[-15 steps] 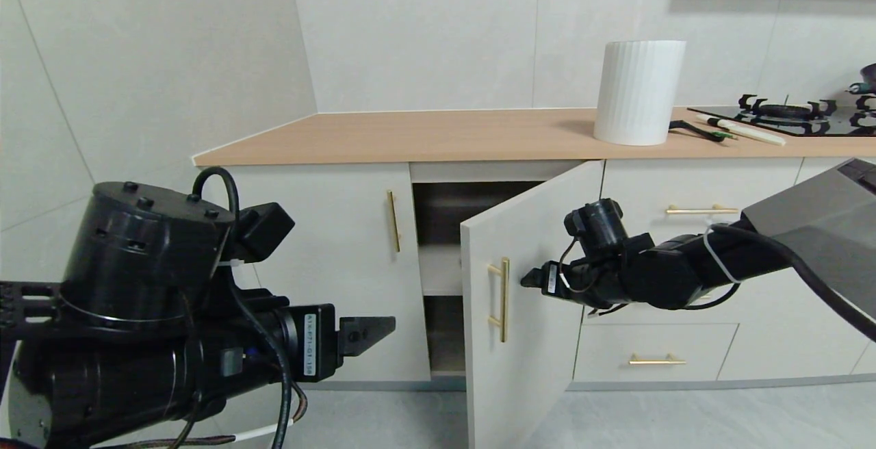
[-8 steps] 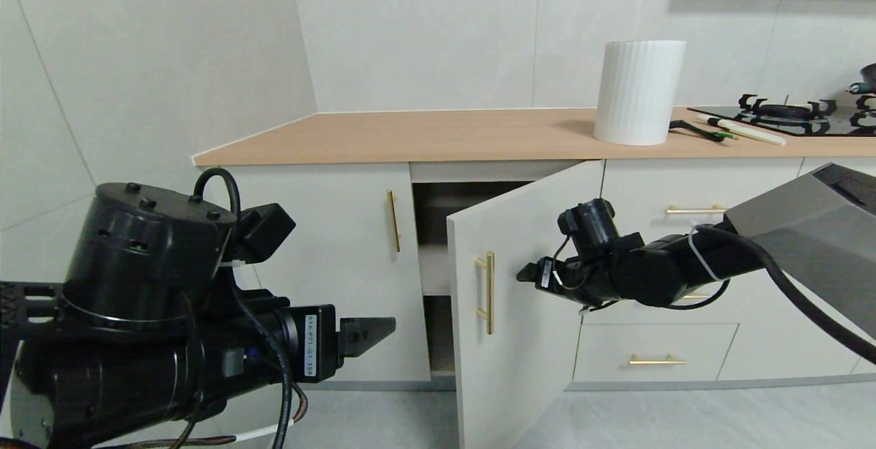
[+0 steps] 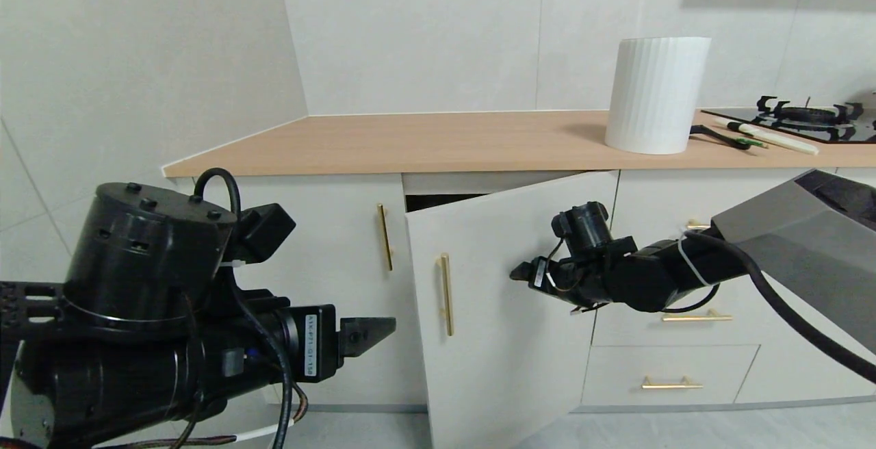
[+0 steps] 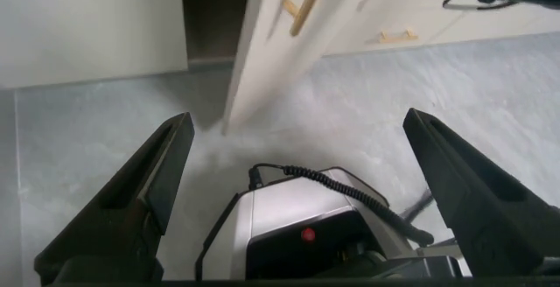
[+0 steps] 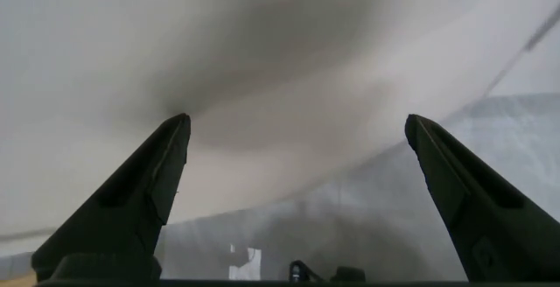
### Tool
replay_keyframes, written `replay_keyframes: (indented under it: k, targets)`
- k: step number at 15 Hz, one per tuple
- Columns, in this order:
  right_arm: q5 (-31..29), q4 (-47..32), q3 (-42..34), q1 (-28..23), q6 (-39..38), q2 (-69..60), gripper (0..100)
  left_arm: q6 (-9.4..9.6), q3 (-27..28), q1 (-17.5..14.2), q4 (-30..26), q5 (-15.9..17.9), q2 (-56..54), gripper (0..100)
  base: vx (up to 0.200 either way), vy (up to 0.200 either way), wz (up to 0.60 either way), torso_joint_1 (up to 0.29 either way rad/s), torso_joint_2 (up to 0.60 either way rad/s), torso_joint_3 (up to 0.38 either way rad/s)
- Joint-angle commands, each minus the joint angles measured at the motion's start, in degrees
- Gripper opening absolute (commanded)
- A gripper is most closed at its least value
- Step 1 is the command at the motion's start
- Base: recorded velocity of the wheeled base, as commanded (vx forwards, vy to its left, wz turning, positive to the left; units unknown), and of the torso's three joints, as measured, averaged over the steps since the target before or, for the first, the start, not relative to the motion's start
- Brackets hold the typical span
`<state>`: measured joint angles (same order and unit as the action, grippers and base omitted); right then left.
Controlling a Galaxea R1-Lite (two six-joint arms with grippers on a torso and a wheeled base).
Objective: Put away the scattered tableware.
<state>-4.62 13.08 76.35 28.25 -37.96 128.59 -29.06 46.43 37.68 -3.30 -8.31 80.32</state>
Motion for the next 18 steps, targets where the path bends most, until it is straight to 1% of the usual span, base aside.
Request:
replay_keyframes:
  k: [1, 3, 5, 6, 9, 10, 11, 18]
  targets:
    - [0.0, 0.5, 0.7, 0.2, -1.9, 0.1, 100, -0.03, 0.0, 0.0, 0.0, 0.0, -0.1, 100, 0.0, 0.0, 0.0, 0.0, 0.0, 0.0]
    - [0.0, 0.9, 1.7, 0.2, -3.7, 0.6, 100, 0.06, 0.0, 0.0, 0.0, 0.0, -0.1, 100, 0.0, 0.0, 0.0, 0.0, 0.0, 0.0]
    - [0.0, 0.9, 1.7, 0.2, -3.7, 0.6, 100, 0.06, 0.0, 0.0, 0.0, 0.0, -0.1, 100, 0.0, 0.0, 0.0, 0.0, 0.0, 0.0]
    - [-0.5, 0.9, 4.3, 0.1, -7.1, 2.0, 100, 0.06, 0.0, 0.0, 0.0, 0.0, -0.1, 100, 0.0, 0.0, 0.0, 0.0, 0.0, 0.0]
    - [-4.6, 0.8, 9.6, -0.1, -11.5, 5.5, 100, 0.06, 0.0, 0.0, 0.0, -0.1, -0.1, 100, 0.0, 0.0, 0.0, 0.0, 0.0, 0.0]
    - [-5.4, 0.8, 10.5, -0.3, -11.8, 6.3, 100, 0.06, 0.0, 0.0, 0.0, -0.1, -0.1, 100, 0.0, 0.0, 0.0, 0.0, 0.0, 0.0]
    - [-7.4, 0.7, 12.3, -0.6, -12.0, 7.9, 100, 0.06, 0.0, 0.0, 0.0, -0.1, -0.1, 100, 0.0, 0.0, 0.0, 0.0, 0.0, 0.0]
    - [-12.5, 0.3, 18.8, -1.7, -14.9, 11.6, 100, 0.06, 0.0, 0.0, 0.0, -0.1, -0.2, 100, 0.0, 0.0, 0.0, 0.0, 0.0, 0.0]
